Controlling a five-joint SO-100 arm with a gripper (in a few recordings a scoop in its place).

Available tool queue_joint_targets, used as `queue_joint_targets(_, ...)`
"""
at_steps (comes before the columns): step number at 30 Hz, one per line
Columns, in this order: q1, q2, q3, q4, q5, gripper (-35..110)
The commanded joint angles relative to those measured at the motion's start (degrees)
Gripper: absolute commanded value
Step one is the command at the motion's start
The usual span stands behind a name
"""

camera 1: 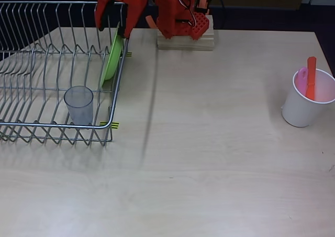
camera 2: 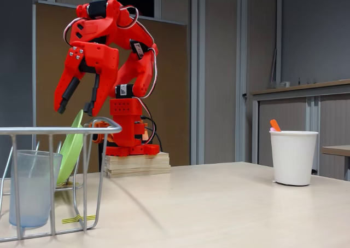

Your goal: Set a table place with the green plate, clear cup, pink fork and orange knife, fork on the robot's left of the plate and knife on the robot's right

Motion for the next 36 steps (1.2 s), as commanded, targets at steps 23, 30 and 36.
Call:
queue_joint_targets(23,4.92,-5.19,-0.7,-5.54,-6.33,0)
queue_joint_targets(30,2.29,-2.55,-10.46,1.58,-8.0,0)
queue_joint_targets(36,0.09,0.18,-17.93,5.19,-10.28,0)
